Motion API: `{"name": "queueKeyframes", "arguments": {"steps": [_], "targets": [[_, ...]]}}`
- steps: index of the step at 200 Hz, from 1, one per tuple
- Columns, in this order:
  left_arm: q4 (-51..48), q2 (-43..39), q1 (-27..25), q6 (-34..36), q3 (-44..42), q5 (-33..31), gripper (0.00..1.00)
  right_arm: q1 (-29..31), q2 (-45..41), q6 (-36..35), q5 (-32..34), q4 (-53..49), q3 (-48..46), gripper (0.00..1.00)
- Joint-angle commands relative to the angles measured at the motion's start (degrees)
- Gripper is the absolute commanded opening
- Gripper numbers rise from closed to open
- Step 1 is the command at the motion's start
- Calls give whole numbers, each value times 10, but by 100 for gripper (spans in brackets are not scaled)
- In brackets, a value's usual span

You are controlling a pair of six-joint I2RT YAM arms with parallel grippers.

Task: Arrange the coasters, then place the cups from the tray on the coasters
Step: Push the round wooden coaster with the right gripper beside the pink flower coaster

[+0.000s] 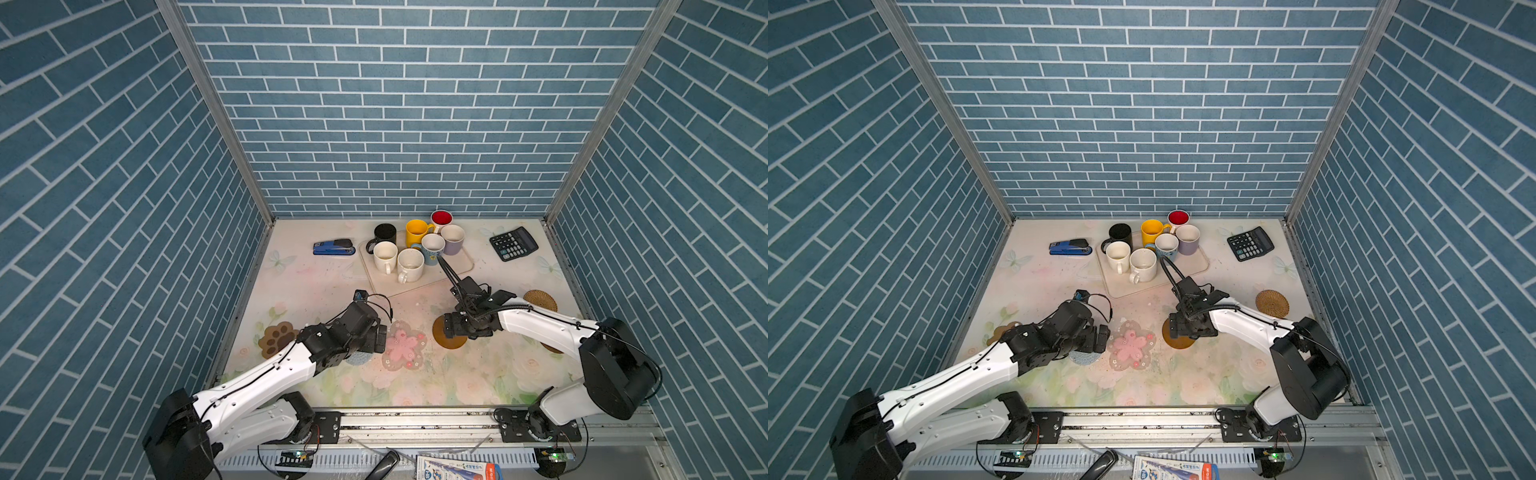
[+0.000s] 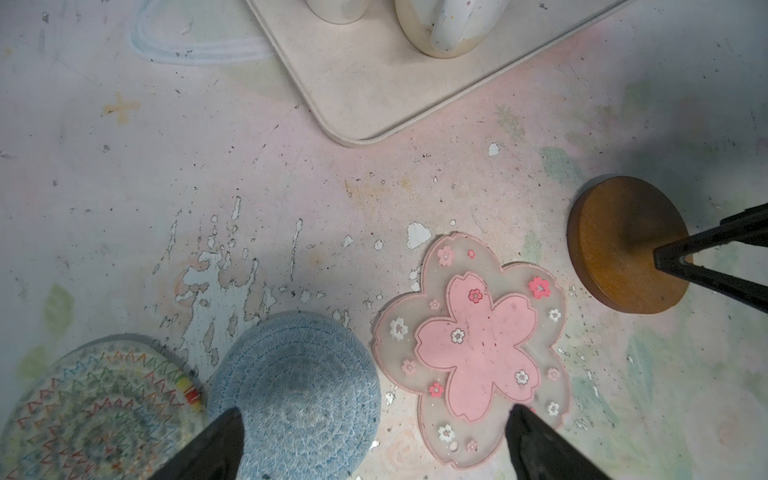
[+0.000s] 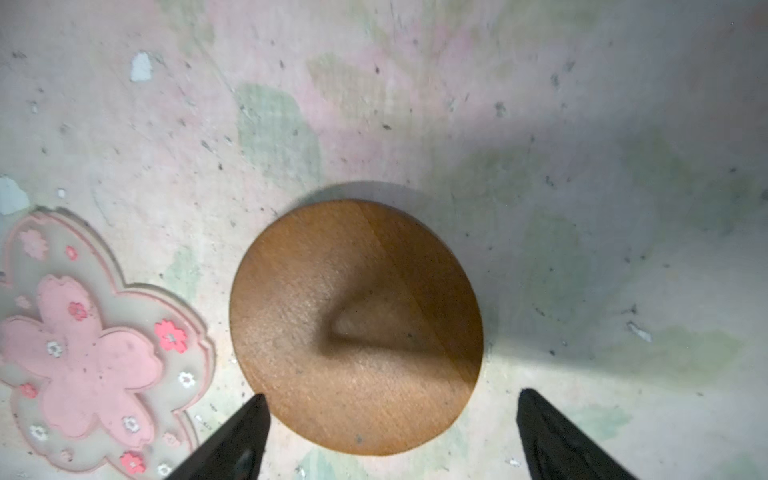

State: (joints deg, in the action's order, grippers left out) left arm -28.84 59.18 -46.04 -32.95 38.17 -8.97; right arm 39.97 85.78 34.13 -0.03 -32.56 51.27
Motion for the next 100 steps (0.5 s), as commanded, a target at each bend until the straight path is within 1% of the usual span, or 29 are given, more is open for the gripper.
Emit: {"name": "queueKeyframes", "arguments": {"steps": [1, 38, 64, 100], "targets": [[-16, 10, 3, 9, 28, -9, 99, -15, 17, -20, 14, -30, 49, 93], [-48, 30, 3, 18, 66, -31, 99, -44, 63, -24, 10, -25, 94, 93], [-57, 32, 3, 19, 85, -50, 99, -52, 102, -25, 15, -21, 121, 93], [-77, 41, 3, -42, 104, -95, 99, -52, 139, -13, 22, -3, 132, 93]]}}
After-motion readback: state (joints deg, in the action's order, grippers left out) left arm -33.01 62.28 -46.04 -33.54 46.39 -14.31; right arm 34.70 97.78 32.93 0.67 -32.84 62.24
